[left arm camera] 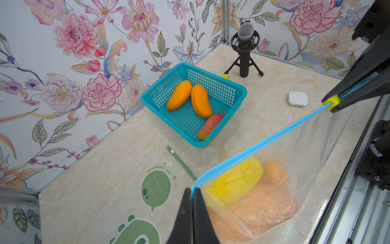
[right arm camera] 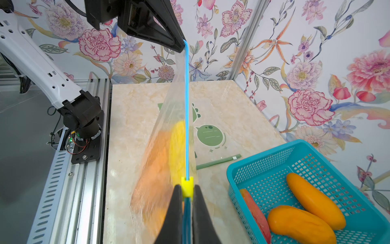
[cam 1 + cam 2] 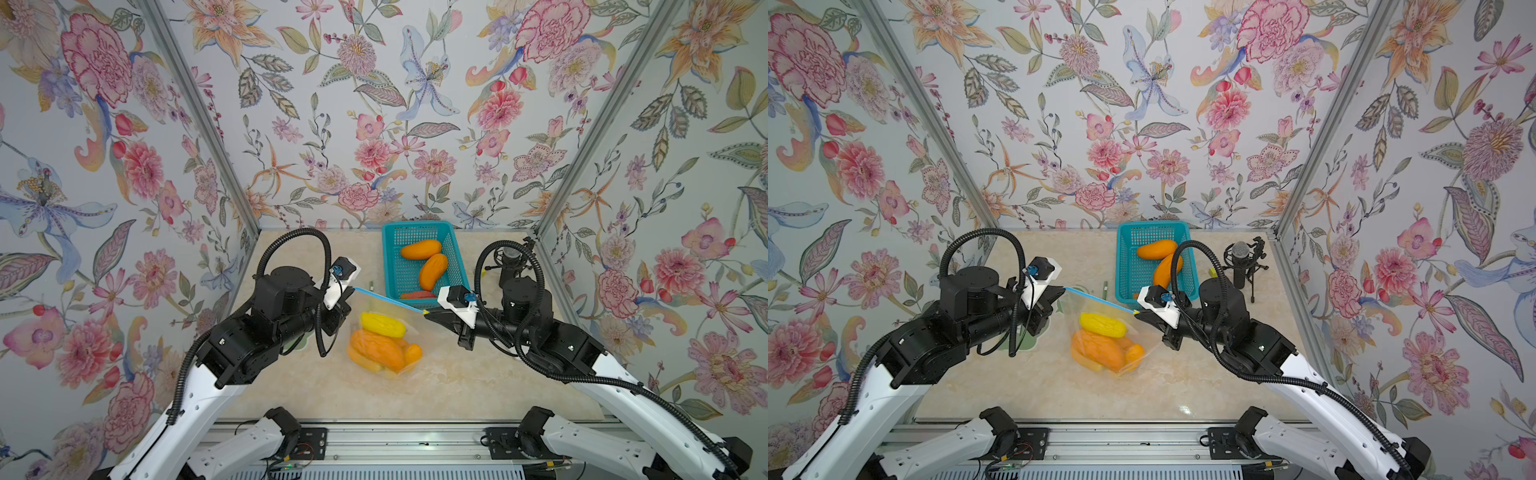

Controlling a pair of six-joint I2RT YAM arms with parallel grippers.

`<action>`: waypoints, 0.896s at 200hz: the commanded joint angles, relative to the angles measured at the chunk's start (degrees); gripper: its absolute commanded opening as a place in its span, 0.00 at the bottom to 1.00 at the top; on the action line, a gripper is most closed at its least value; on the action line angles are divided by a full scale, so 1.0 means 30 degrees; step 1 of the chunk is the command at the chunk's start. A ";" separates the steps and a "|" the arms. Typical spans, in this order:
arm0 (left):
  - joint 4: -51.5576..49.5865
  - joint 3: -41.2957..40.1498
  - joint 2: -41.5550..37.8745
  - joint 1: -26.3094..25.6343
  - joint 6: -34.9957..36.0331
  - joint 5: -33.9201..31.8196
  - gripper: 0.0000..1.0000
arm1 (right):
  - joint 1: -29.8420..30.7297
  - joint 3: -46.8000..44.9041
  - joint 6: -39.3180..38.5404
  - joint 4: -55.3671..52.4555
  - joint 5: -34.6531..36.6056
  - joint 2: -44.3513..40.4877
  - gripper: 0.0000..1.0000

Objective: Place the mango in a zip-top bag and seal the zipper
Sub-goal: Zip the zipper on the zipper food storage bag.

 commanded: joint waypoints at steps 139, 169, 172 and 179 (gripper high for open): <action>0.0269 0.0668 -0.0581 0.0947 -0.0124 -0.2963 0.00 | -0.0637 -0.0916 0.0553 -0.2508 0.1256 -0.2320 0.06; 0.0357 0.0823 -0.0485 0.0961 -0.0153 -0.3100 0.00 | -0.0626 -0.0545 0.0701 -0.2216 0.0867 -0.2023 0.08; 0.0335 0.0873 -0.0467 0.0961 -0.0176 -0.3113 0.00 | -0.0621 -0.0494 0.0759 -0.2115 0.0752 -0.1994 0.08; 0.0328 0.0937 -0.0418 0.0961 -0.0210 -0.3095 0.00 | -0.0626 -0.0386 0.0902 -0.1827 0.0476 -0.1862 0.08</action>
